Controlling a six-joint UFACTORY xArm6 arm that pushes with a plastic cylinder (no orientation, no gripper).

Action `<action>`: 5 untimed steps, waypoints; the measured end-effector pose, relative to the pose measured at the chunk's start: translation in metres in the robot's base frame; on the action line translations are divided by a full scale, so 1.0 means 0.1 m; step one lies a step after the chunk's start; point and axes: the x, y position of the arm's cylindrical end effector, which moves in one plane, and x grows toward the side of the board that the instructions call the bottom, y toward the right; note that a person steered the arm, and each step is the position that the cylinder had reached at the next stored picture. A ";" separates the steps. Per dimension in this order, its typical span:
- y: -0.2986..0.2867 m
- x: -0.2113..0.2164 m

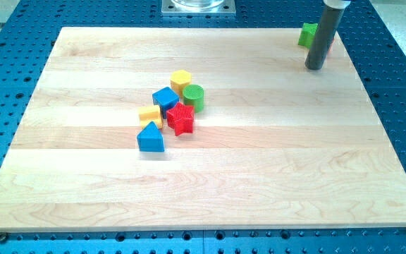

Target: Place your arm below the red circle

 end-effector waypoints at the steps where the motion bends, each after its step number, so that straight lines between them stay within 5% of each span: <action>1: -0.01 -0.14; 5: 0.08 -0.16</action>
